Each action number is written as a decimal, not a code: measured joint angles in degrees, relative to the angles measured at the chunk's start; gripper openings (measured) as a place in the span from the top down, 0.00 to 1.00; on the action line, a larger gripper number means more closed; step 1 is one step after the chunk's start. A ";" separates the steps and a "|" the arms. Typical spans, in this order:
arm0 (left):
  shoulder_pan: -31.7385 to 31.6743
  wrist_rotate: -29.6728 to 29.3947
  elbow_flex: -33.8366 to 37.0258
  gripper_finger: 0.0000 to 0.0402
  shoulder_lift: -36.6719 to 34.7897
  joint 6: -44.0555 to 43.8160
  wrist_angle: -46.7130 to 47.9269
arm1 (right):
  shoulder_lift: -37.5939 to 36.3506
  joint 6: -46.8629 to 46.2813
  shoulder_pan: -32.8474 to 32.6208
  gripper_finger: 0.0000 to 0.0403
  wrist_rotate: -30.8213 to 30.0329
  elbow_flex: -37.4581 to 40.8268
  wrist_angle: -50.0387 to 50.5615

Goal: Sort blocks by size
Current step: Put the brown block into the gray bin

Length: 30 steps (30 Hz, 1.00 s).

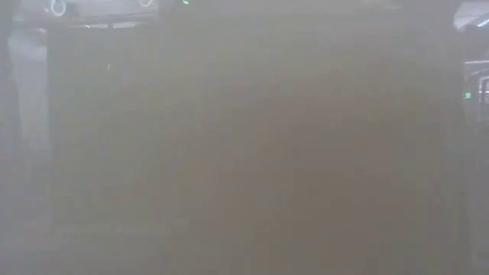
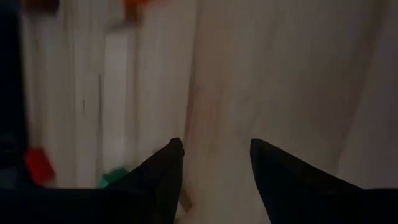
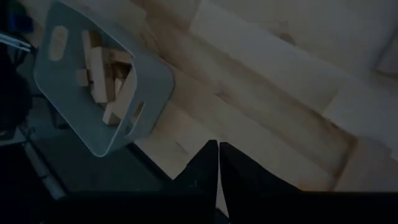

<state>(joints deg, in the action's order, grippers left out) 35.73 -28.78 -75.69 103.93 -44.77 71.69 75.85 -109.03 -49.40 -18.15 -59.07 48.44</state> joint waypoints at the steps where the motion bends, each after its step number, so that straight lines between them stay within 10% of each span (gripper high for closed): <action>1: -0.32 0.48 3.03 0.52 -2.55 -0.86 -1.42 | 0.00 0.66 -0.13 0.93 -0.75 0.00 -0.04; 13: -0.42 3.63 28.15 0.52 -31.55 -8.52 -30.62 | 4.19 -1.07 0.41 0.98 10.94 -2.89 3.17; 23: -0.40 4.97 30.24 0.52 -33.06 -10.93 -31.57 | 28.56 9.33 -0.23 0.96 13.17 -32.61 34.12; 30: -0.40 5.06 30.24 0.52 -33.06 -10.95 -31.60 | 38.65 21.35 -2.52 0.89 13.67 -40.91 34.22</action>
<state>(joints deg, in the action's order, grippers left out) 35.33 -23.72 -45.45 70.87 -55.72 40.10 114.51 -87.68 -51.92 -4.48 -99.98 82.65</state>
